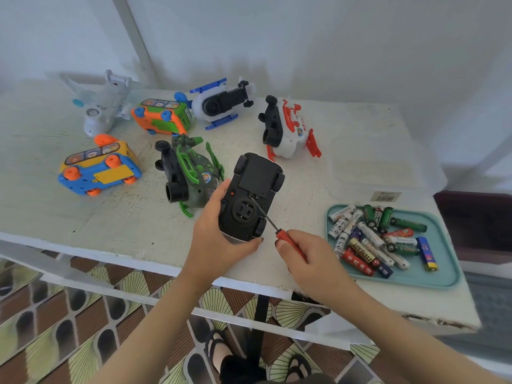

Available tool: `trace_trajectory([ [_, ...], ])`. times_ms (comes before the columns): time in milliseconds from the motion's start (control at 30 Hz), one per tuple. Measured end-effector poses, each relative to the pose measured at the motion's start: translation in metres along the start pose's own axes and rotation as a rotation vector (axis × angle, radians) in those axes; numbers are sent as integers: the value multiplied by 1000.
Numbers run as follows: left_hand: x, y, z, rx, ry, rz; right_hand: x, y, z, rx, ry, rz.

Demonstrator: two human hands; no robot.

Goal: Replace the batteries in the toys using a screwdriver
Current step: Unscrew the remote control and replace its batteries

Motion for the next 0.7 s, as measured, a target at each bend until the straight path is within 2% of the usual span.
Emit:
trace_trajectory([
  [200, -2, 0, 1, 25, 12, -20, 3, -5, 2, 50, 32, 12],
  [367, 0, 1, -1, 67, 48, -120, 14, -28, 5, 292, 308, -279],
  [433, -1, 3, -2, 77, 85, -187, 19, -35, 4, 329, 347, -282],
  [567, -2, 6, -3, 80, 148, -313, 21, -42, 1, 277, 333, -84],
  [700, -8, 11, -3, 75, 181, -403, 24, -45, -3, 108, 212, 63],
])
Point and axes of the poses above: each hand's wrist, its own z-axis away from the middle knuckle, its own y-axis out of the palm, x = y × z, the point moved 4 cm from there along -z, towards the middle knuckle, and after that the axes turned 12 degrees about z, right-handed, at the moved point
